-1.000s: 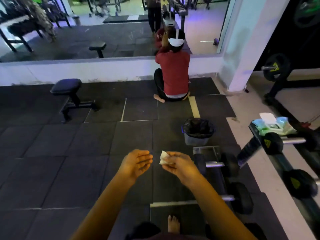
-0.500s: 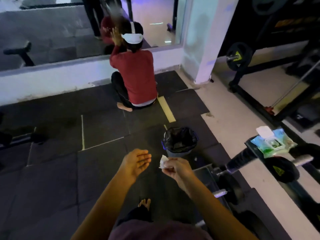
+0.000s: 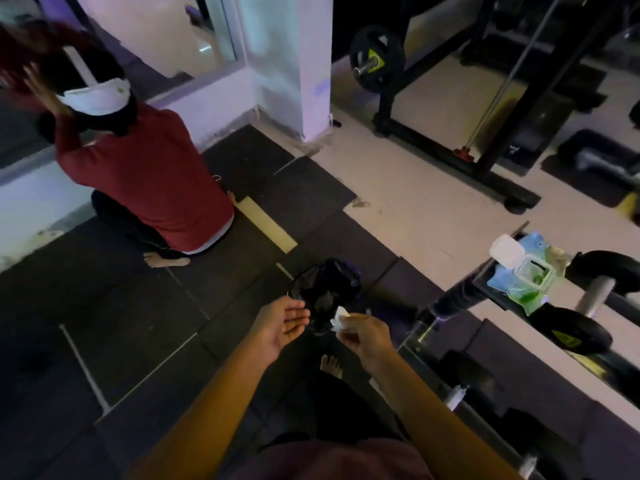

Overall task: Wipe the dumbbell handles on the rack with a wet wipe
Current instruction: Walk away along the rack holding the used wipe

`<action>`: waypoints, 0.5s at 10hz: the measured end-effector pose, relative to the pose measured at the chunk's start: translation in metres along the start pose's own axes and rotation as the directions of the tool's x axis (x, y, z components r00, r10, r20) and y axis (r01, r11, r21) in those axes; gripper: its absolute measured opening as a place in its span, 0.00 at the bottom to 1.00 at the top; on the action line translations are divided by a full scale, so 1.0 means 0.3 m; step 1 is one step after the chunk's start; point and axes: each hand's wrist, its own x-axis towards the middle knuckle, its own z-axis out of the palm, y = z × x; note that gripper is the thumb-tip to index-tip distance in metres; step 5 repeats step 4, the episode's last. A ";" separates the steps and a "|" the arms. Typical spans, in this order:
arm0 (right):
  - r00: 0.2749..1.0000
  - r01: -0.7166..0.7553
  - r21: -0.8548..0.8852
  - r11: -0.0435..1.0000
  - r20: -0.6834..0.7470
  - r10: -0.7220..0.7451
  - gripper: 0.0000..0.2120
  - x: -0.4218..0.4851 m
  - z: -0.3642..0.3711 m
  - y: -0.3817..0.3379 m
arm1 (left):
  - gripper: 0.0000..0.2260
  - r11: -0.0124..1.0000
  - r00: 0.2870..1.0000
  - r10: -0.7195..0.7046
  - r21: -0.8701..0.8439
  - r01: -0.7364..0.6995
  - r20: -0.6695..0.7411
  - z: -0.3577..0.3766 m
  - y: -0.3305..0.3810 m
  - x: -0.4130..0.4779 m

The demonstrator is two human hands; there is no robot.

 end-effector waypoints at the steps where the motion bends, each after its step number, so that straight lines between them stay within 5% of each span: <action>1: 0.993 -0.040 0.002 0.999 -0.107 0.040 0.06 0.193 0.030 -0.043 | 0.10 0.997 0.998 -0.057 0.058 0.057 0.004 0.043 0.084 0.135; 5: 0.945 -0.202 -0.048 0.978 -0.273 0.182 0.09 0.658 0.202 -0.108 | 0.09 0.985 0.988 -0.151 0.080 0.152 -0.013 0.087 0.260 0.533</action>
